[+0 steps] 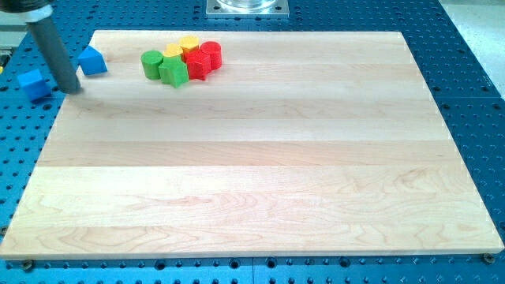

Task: Place the arm left to the blue triangle

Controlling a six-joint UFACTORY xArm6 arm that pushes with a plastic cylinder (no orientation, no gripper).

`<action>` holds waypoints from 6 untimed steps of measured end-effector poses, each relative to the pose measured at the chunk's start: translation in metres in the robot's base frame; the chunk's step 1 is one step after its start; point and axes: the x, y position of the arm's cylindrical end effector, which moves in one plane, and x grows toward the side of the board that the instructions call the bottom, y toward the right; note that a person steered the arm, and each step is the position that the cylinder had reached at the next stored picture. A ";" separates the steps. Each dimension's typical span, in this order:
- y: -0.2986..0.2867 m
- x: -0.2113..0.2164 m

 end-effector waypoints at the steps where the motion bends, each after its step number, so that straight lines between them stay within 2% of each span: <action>1: 0.005 -0.060; 3: 0.060 -0.078; 4: 0.050 -0.091; 5: 0.012 -0.058; 6: 0.042 -0.067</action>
